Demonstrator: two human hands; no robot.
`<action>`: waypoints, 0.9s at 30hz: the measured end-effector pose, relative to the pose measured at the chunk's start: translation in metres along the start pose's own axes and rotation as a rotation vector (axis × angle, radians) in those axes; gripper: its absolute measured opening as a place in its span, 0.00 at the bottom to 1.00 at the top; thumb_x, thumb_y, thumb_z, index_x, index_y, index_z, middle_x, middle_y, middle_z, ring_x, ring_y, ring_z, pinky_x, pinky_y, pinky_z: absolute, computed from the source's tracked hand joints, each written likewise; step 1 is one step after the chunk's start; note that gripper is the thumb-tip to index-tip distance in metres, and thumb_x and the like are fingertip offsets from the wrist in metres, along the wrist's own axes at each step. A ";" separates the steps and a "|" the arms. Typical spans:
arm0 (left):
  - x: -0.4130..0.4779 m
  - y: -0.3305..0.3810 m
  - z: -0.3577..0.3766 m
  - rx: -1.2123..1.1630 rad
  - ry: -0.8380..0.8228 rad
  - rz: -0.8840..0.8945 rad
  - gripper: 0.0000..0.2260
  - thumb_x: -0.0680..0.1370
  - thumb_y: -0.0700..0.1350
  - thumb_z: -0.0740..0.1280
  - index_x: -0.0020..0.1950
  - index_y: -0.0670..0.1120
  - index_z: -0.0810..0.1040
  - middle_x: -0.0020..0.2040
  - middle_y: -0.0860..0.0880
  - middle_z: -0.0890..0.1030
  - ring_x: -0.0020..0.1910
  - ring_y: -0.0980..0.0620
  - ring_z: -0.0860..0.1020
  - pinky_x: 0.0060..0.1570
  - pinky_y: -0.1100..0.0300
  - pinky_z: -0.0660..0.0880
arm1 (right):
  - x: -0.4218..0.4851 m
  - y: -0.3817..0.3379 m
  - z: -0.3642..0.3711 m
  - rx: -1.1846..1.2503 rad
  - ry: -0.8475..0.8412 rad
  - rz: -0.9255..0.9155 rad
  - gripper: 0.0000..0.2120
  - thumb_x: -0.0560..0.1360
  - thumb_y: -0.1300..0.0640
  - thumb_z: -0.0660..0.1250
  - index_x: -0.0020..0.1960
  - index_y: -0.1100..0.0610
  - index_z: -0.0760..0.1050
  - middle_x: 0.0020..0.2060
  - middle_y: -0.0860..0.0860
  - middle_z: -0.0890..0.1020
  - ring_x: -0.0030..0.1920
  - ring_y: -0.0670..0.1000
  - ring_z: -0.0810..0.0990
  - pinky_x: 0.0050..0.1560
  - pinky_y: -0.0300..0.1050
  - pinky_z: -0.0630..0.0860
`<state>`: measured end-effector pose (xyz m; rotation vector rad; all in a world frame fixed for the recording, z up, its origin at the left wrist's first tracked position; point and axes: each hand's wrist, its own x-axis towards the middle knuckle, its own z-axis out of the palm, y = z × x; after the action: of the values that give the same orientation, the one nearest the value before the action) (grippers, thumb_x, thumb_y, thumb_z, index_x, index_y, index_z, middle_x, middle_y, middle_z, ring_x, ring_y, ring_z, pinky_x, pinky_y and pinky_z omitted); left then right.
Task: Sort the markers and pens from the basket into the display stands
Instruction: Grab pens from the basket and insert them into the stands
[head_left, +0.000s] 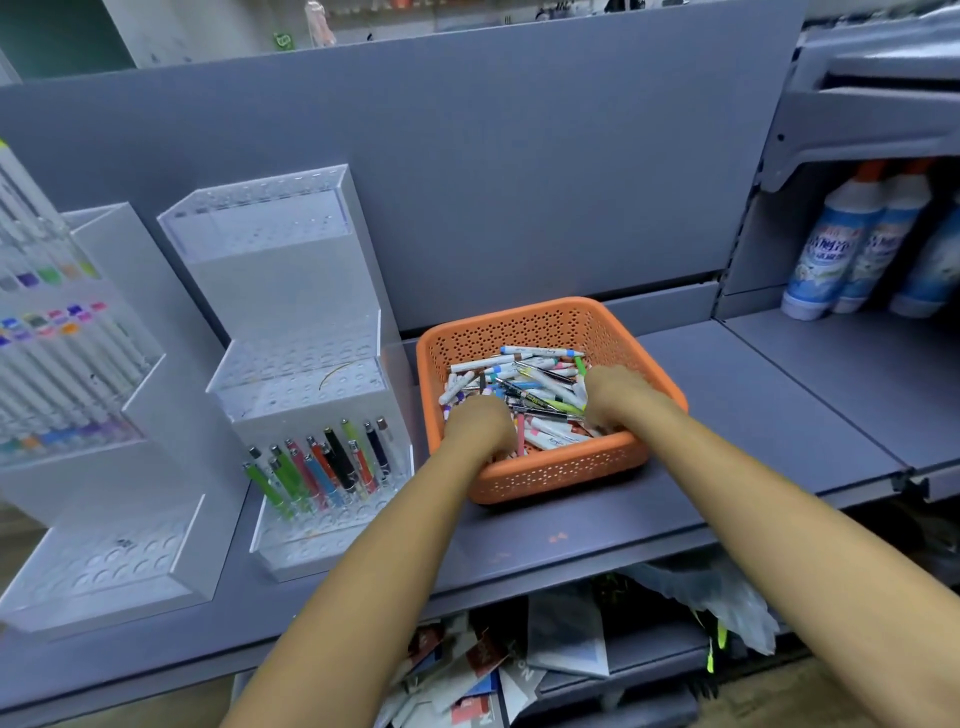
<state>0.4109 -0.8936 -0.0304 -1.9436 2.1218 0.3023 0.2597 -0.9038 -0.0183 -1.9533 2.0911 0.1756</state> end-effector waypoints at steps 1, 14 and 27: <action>-0.001 0.000 0.000 -0.029 -0.008 -0.009 0.11 0.77 0.41 0.62 0.57 0.40 0.76 0.56 0.43 0.79 0.55 0.45 0.77 0.46 0.56 0.72 | 0.000 0.000 0.000 0.012 0.003 0.000 0.11 0.70 0.67 0.66 0.52 0.62 0.76 0.54 0.58 0.80 0.53 0.58 0.78 0.42 0.44 0.72; -0.017 -0.005 -0.016 -0.720 0.043 -0.090 0.06 0.79 0.35 0.55 0.43 0.41 0.67 0.34 0.46 0.69 0.30 0.52 0.67 0.28 0.60 0.64 | 0.003 0.005 -0.005 0.340 0.167 -0.018 0.04 0.72 0.62 0.66 0.40 0.59 0.73 0.34 0.55 0.75 0.39 0.57 0.74 0.28 0.41 0.64; -0.024 -0.017 -0.023 -1.933 -0.075 0.077 0.07 0.80 0.34 0.59 0.45 0.37 0.75 0.34 0.46 0.73 0.25 0.57 0.73 0.25 0.66 0.72 | -0.020 0.008 -0.022 1.076 0.353 -0.240 0.21 0.74 0.63 0.69 0.62 0.45 0.69 0.38 0.53 0.81 0.45 0.54 0.83 0.49 0.56 0.80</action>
<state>0.4283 -0.8799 -0.0003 -2.0845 1.5904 3.1435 0.2503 -0.8900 0.0074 -1.5256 1.5121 -1.1556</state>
